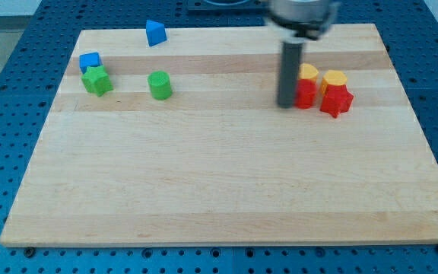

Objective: Go to the top center of the board

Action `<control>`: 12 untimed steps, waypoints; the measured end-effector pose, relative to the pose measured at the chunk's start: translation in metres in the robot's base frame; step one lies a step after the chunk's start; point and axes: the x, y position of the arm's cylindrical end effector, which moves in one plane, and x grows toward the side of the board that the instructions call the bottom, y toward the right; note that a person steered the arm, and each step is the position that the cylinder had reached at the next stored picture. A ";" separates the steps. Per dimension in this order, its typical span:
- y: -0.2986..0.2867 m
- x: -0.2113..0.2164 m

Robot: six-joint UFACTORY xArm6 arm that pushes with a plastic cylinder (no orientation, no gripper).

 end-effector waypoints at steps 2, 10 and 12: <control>-0.086 0.011; -0.091 -0.156; -0.206 -0.202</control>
